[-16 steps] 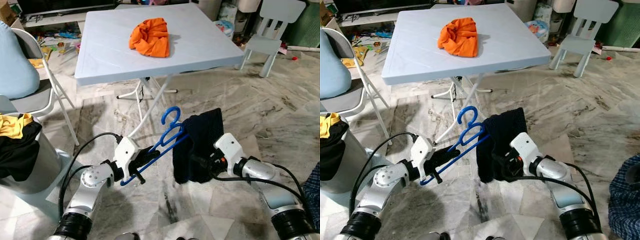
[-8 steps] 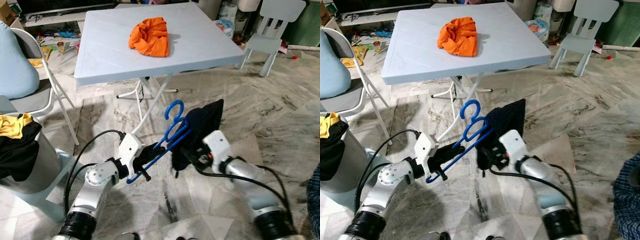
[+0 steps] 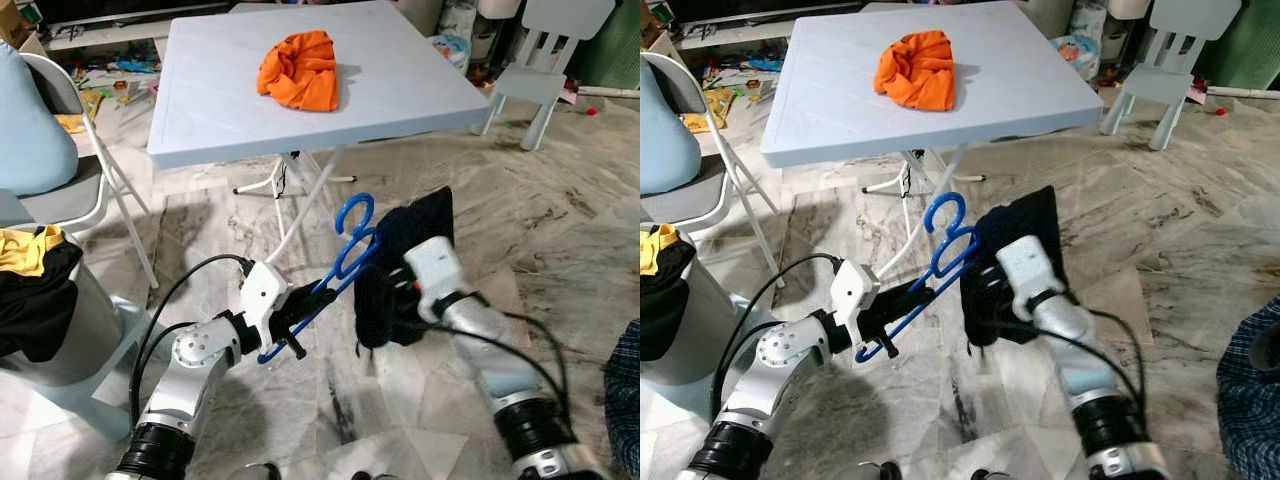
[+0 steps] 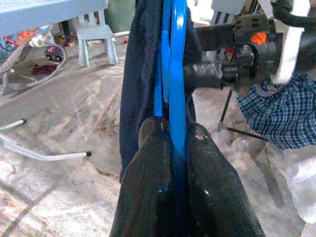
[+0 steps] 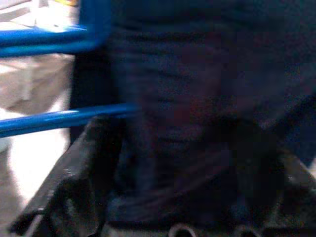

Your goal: Hang hanger

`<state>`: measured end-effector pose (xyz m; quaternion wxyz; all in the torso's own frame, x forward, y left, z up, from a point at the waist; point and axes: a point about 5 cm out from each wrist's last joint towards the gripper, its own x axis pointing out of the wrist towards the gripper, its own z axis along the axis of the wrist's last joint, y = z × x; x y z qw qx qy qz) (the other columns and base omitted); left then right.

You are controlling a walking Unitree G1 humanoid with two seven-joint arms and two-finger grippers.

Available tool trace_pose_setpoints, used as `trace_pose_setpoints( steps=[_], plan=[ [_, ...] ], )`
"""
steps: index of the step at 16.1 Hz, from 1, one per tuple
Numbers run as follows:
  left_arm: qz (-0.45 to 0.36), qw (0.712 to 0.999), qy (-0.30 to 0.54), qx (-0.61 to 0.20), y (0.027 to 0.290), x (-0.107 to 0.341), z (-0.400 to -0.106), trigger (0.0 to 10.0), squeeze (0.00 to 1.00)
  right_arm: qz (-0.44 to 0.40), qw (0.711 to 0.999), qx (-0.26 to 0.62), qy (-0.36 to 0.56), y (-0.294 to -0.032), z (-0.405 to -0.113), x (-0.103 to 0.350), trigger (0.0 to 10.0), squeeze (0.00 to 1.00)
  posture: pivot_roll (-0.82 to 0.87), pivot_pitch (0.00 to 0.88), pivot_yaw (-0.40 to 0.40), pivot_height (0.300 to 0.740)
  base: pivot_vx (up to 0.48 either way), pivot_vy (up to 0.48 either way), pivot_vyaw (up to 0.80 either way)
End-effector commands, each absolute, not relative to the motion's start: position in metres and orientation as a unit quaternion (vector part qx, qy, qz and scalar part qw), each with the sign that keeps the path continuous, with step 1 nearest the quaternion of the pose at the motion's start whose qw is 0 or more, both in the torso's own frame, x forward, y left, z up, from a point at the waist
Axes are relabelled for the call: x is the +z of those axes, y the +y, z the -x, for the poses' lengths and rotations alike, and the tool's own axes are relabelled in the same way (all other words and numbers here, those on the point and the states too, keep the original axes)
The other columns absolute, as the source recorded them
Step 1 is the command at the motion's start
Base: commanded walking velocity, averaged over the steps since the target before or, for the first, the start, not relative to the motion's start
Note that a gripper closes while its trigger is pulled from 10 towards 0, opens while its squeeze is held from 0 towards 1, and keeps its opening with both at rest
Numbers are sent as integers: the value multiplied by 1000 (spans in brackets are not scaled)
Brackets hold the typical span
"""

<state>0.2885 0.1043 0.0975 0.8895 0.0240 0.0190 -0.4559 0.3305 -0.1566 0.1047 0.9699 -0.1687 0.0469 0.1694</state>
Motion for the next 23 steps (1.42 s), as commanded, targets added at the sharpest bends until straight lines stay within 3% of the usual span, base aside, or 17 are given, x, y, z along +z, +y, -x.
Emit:
trace_pose_setpoints(
  steps=[1, 14, 23],
  plan=[
    [-22, 883, 5, -468, 101, 103, -286, 0, 0, 171, 973, 151, 35, -163, -334, 111, 0, 0, -31, 142, 3, 740, 0, 0, 0],
    [-32, 873, 6, -488, 92, 104, -282, 0, 0, 148, 983, 106, 29, -180, -344, 112, 0, 0, -39, 130, -8, 740, 0, 0, 0],
    [-56, 873, 30, -484, 96, 90, -281, 0, 0, 142, 986, -26, -85, -205, -356, 171, 0, 0, -52, 119, -18, 740, 0, 0, 0]
  ],
)
